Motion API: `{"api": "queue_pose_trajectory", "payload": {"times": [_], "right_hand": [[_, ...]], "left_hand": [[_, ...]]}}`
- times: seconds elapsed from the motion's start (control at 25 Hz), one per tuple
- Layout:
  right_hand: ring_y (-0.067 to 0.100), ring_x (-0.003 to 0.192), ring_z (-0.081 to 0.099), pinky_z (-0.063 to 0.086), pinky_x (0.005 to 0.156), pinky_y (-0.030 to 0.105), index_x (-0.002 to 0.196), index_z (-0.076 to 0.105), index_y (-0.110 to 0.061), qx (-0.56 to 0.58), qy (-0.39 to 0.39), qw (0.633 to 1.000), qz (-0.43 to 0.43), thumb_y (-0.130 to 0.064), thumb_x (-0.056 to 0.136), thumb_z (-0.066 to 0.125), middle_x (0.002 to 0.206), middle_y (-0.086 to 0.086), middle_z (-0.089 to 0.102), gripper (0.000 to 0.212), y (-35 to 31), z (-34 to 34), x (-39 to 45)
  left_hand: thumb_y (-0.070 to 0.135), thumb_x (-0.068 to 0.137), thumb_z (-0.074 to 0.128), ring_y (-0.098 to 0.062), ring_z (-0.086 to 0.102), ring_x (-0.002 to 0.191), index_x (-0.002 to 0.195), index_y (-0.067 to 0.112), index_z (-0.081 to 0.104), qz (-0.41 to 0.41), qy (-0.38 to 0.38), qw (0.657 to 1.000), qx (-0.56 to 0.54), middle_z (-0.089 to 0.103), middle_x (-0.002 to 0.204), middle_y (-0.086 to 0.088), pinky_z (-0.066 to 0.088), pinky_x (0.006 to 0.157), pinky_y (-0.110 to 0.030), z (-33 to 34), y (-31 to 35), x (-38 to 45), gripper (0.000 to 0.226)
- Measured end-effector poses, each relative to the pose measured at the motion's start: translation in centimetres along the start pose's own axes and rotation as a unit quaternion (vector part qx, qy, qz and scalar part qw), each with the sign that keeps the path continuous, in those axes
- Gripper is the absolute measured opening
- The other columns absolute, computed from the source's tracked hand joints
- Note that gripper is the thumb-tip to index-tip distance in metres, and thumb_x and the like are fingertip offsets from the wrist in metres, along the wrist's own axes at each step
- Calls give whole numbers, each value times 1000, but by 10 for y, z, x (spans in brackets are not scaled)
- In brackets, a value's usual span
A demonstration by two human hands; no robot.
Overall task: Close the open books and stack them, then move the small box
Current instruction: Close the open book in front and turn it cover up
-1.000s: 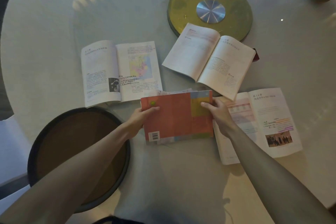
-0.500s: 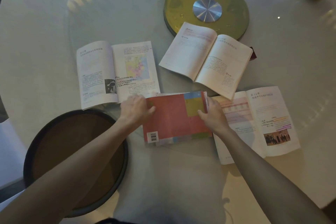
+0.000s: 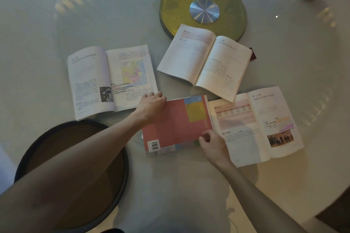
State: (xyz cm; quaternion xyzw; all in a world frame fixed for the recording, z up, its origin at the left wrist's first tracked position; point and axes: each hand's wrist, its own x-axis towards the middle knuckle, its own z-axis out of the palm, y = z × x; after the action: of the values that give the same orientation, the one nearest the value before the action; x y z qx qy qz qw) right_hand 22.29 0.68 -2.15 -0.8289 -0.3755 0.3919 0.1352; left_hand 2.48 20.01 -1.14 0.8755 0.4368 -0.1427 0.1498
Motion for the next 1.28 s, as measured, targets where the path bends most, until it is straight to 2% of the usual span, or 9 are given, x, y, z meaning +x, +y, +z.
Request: {"api": "queue_pose_trajectory", "payload": {"times": [0.2,0.4,0.6,0.72,0.8,0.88,1.0,1.16,1.28], "right_hand": [[18,91,67,52,80,33,106,70,-15,16,-22,998,60,-26,99,63,96,-3,70,14,8,16,-21],[18,81,70,61,71,33,113,68,4,259,-57,946,186,-21,99,66,97,13,69,28,-4,33,-34],[28,112,72,62,98,47,112,65,-8,321,-33,930,173,-25,100,68,105,9,69,21,-8,31,-40],[30,100,70,61,92,49,101,69,-16,283,-28,950,131,-25,99,66,101,16,66,9,-5,30,-41],[23,86,60,54,74,35,100,71,-18,244,-11,965,99,-23,97,67,99,13,54,7,-8,28,-40],[22,91,61,54,77,31,109,71,-20,219,-19,972,82,-24,98,68,106,13,52,13,-8,26,-36],[22,103,68,59,88,34,123,68,-17,239,-35,967,86,-27,98,69,110,8,59,26,-7,23,-34],[11,104,65,51,89,26,123,69,-23,253,-16,965,66,-32,99,70,115,-4,67,26,-7,22,-46],[18,116,69,57,102,38,129,72,-14,235,2,972,27,-50,96,69,126,4,71,48,-15,29,-57]], "left_hand": [[28,96,56,-34,55,113,131,12,55,-24,-33,999,-7,56,126,-13,45,97,-47,6,-4,-5,39],[57,91,53,-37,53,115,117,7,61,-62,-44,997,-30,56,121,-18,43,98,-50,5,9,7,57],[55,88,55,-23,60,73,74,18,57,-85,-127,984,-91,68,89,-5,44,58,-29,1,0,-7,40],[52,88,56,-24,58,71,78,17,56,-129,-147,973,-125,66,83,-4,41,60,-30,18,1,-39,37],[49,91,60,-23,59,64,71,13,60,-175,-182,938,-236,62,67,-2,42,58,-28,38,1,-64,41],[43,96,62,-20,60,59,68,11,65,-217,-196,856,-425,64,63,-4,45,56,-25,51,1,-87,43],[33,102,58,-15,73,76,104,12,75,-203,-148,768,-589,78,97,-8,53,60,-16,51,8,-110,27],[24,102,60,-47,67,116,128,-3,60,-161,-125,698,-686,68,125,-30,51,103,-59,42,25,-122,38],[18,96,69,-49,67,114,128,-4,56,-135,-104,680,-713,69,122,-31,51,102,-63,36,41,-133,41]]}}
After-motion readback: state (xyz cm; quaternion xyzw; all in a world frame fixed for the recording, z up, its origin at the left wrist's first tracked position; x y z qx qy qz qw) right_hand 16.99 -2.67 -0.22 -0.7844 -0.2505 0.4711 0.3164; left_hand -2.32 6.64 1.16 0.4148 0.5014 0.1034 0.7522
